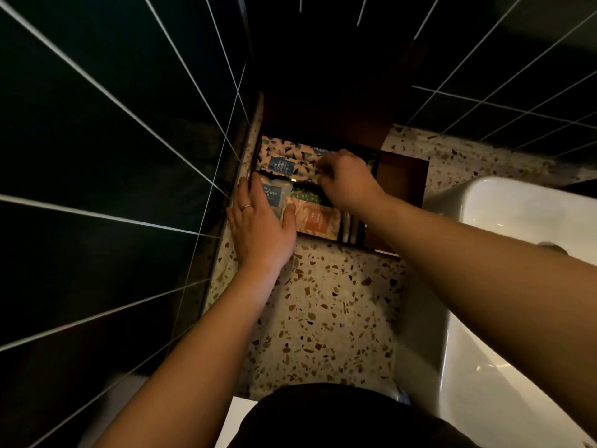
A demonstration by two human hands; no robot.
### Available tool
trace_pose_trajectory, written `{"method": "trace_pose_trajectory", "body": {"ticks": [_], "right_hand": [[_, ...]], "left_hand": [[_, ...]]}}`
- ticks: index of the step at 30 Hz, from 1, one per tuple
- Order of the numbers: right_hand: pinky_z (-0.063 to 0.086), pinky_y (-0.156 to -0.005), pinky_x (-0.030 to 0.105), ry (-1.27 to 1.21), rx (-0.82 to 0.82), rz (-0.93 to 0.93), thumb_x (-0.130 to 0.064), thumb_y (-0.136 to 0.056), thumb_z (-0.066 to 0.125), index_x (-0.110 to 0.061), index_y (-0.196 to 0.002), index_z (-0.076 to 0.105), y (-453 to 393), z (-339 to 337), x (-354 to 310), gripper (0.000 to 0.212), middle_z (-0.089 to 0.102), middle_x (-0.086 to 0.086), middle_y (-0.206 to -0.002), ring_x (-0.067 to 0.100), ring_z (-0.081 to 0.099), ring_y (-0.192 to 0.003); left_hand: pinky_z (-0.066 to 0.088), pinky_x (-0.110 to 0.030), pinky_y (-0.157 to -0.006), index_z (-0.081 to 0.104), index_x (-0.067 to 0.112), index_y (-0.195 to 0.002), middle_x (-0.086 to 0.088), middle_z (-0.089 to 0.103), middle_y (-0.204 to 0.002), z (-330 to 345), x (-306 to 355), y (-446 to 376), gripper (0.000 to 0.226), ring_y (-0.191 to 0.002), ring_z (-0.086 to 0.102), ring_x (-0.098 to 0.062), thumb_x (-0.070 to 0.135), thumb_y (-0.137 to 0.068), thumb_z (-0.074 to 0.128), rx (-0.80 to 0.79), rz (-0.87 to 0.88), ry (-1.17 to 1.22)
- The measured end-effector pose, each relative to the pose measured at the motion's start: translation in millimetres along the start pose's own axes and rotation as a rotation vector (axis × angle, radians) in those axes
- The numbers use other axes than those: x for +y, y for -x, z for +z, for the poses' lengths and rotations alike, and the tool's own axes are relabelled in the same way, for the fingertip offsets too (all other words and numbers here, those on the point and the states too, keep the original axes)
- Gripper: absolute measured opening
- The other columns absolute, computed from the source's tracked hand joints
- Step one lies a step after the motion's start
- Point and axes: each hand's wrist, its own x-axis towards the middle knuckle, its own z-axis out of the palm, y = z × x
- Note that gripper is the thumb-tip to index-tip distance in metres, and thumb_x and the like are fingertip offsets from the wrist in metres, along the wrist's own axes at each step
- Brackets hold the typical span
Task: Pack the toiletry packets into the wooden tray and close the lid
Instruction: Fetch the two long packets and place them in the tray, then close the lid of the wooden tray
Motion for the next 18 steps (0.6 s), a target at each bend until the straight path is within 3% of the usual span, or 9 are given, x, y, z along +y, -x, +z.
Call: {"method": "trace_pose_trajectory", "body": {"ticks": [4,6,11,13,16,18], "right_hand": [[0.044,-0.093,0.028,-0.224,0.091,0.088,-0.02,-0.096,0.06,-0.016,-0.132,0.059,21.9,-17.5,4.8,0.036,0.056,0.012,-0.133,0.027,0.055,-0.12],[0.046,-0.094,0.028,-0.333,0.127,0.156,-0.02,-0.096,0.061,-0.018,-0.136,0.055,33.8,-26.4,11.3,0.04,0.057,0.009,-0.133,0.024,0.055,-0.12],[0.046,-0.08,0.023,-0.539,0.19,0.273,-0.022,-0.097,0.061,-0.021,-0.153,0.025,49.2,-46.2,29.2,0.066,0.057,-0.002,-0.124,0.016,0.059,-0.11],[0.051,-0.09,0.032,-0.551,0.216,0.302,-0.024,-0.097,0.062,-0.021,-0.156,0.016,49.5,-54.4,34.3,0.074,0.058,0.002,-0.131,0.021,0.058,-0.116],[0.045,-0.106,0.044,-0.494,0.226,0.321,-0.028,-0.097,0.06,-0.02,-0.158,0.011,45.8,-67.5,35.5,0.079,0.047,0.008,-0.149,0.029,0.051,-0.131],[0.043,-0.108,0.038,-0.455,0.199,0.292,-0.026,-0.099,0.058,-0.021,-0.158,0.011,41.2,-75.6,31.6,0.076,0.042,0.008,-0.154,0.029,0.046,-0.136]], "left_hand": [[0.007,-0.05,-0.126,0.018,0.017,-0.159,-0.013,0.017,-0.167,-4.6,5.5,-5.9,0.079,-0.155,0.014,-0.03,0.05,-0.096,0.053,0.008,0.024,-0.029],[0.009,-0.049,-0.126,0.017,0.016,-0.16,-0.012,0.016,-0.168,-7.8,11.6,-9.3,0.08,-0.155,0.012,-0.03,0.047,-0.097,0.054,0.011,0.056,0.013],[0.025,-0.053,-0.121,0.016,0.023,-0.16,-0.003,0.014,-0.169,-16.0,31.6,-33.0,0.08,-0.155,0.015,-0.029,0.045,-0.096,0.06,0.002,0.074,0.236],[0.028,-0.052,-0.121,0.015,0.026,-0.16,-0.002,0.014,-0.169,-21.1,40.0,-45.9,0.079,-0.154,0.02,-0.027,0.042,-0.097,0.06,0.01,0.096,0.339],[0.026,-0.047,-0.123,0.011,0.024,-0.161,-0.004,0.015,-0.169,-30.8,53.1,-65.4,0.084,-0.154,0.021,-0.025,0.039,-0.097,0.062,0.012,0.099,0.426],[0.025,-0.045,-0.122,0.007,0.024,-0.162,-0.004,0.015,-0.17,-36.4,60.9,-77.8,0.087,-0.154,0.021,-0.025,0.04,-0.096,0.063,-0.01,0.07,0.477]]}}
